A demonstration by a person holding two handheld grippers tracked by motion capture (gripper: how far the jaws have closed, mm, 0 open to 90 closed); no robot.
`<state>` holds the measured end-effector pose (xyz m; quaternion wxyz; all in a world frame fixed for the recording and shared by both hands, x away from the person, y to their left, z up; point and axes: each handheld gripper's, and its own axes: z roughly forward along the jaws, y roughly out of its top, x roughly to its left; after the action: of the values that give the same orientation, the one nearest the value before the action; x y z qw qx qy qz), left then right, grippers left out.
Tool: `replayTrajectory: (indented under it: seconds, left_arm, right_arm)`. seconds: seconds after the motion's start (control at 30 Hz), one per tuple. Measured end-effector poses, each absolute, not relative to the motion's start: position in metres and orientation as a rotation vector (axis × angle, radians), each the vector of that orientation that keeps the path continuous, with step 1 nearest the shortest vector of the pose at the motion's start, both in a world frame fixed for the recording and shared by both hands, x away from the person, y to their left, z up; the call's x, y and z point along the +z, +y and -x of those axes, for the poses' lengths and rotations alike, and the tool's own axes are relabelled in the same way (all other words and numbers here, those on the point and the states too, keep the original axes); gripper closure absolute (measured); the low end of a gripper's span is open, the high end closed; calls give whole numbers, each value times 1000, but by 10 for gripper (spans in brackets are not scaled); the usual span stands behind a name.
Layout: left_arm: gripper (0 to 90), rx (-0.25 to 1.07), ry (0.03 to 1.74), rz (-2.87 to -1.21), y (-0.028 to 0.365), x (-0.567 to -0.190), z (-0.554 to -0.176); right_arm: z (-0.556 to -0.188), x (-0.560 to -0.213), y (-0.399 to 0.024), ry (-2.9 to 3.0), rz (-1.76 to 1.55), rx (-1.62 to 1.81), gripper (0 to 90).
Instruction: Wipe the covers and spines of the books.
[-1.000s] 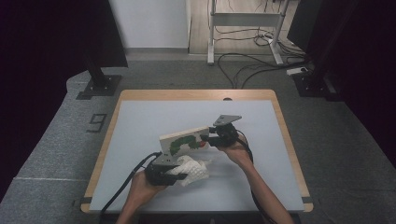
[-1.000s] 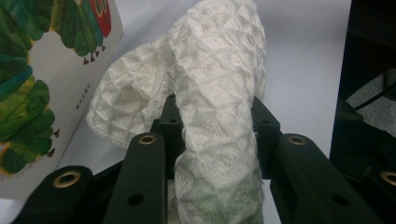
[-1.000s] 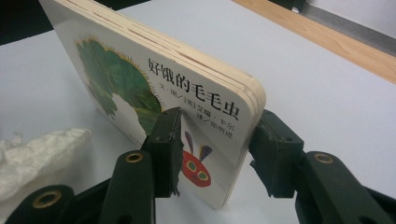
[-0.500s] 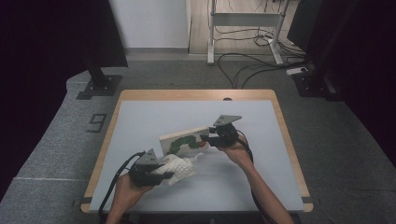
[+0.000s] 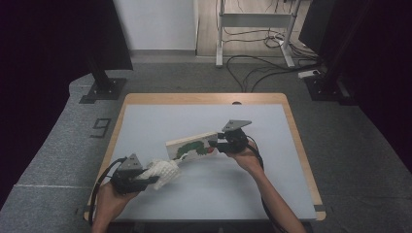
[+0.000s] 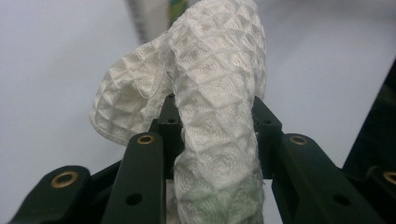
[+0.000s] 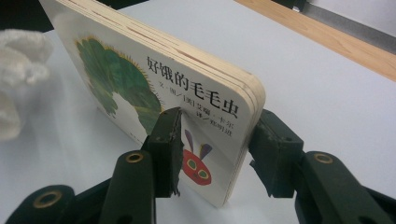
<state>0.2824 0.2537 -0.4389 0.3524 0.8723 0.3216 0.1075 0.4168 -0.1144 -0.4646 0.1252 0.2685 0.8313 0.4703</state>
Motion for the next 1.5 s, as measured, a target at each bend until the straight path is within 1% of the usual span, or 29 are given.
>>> replayTrajectory:
  seconds: [0.27,0.43,0.8,1.03,1.3,1.5]
  left_arm:
    - [646,329,940,-2283,279,-441,-294]
    - [646,316,997,-2283,287,-449,-309]
    - [646,291,1007,-2317,268,-465,-342]
    - [647,239,978,-2334,248,-482,-356]
    - [648,167,951,-2283,240,-493,-361]
    - [659,143,939,-2229,239,-489,-361]
  right_arm:
    - [-416,-464,-114,2425,-785,1366,546]
    - [-416,-465,-115,2423,-785,1373,546]
    - [-416,-464,-115,2425,-782,1370,547]
    - [-416,-464,-114,2426,-783,1368,547]
    - [-415,-465,-114,2421,-788,1370,546]
    - [-414,-465,-114,2418,-800,1377,545]
